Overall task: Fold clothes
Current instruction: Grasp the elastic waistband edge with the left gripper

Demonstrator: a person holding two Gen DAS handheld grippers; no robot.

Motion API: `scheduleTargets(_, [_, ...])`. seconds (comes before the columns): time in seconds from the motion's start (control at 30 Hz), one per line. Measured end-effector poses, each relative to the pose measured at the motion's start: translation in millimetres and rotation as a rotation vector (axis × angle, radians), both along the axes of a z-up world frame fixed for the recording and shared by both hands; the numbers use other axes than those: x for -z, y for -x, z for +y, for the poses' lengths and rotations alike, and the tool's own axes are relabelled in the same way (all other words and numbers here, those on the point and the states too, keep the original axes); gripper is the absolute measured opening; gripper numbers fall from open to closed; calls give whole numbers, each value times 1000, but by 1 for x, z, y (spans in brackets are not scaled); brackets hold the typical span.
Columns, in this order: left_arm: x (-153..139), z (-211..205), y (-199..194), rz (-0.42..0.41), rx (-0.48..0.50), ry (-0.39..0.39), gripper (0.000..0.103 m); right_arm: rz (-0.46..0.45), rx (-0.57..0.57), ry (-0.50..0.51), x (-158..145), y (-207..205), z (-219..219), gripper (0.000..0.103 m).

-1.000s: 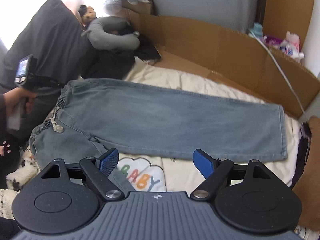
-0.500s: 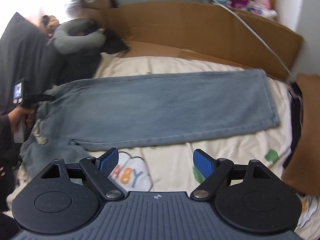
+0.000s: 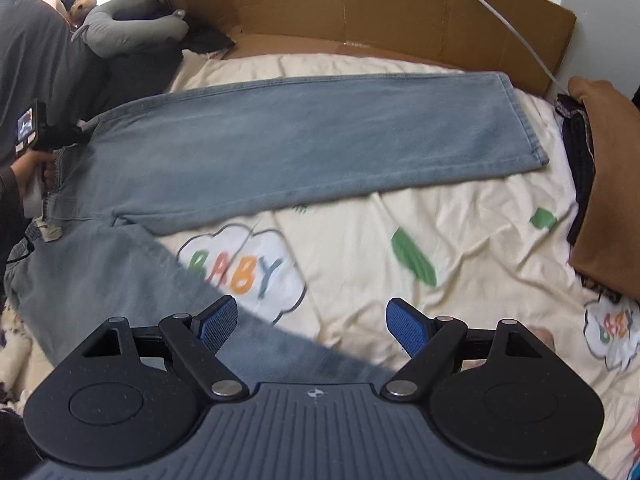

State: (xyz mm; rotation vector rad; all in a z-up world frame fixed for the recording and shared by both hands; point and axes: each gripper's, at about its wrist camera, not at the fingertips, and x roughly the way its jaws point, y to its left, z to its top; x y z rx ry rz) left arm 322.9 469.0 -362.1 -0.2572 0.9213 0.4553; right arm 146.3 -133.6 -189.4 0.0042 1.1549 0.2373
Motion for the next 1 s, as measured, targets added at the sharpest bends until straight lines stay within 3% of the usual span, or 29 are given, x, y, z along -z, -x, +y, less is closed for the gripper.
scheduleTargets(0.07, [-14,-5,6,14,-1,-19,3,-15,1,-4,-8,6,3,86])
scheduleTargets(0.23, [-43,-26,22,-52,93,13,5,-22,24,-10,-8,12,12,86])
scheduleTargets(0.37, [-31,-44,8,-35,190,80,6,2,38,-25,8,14,22,86])
scheduleTargets(0.43, [-19,-53,-4,-19,218,71,6,17,38,-25,17,15,27,86])
scheduleTargets(0.63, [9,-46,-33,-27,146,101,3,48,66,-34,37,15,34,86])
scheduleTargets(0.87, [9,-45,-47,-13,97,78,3,76,77,-66,52,18,36,86])
scheduleTargets(1.0, [-10,-58,-34,-24,118,67,3,78,68,-80,56,22,37,86])
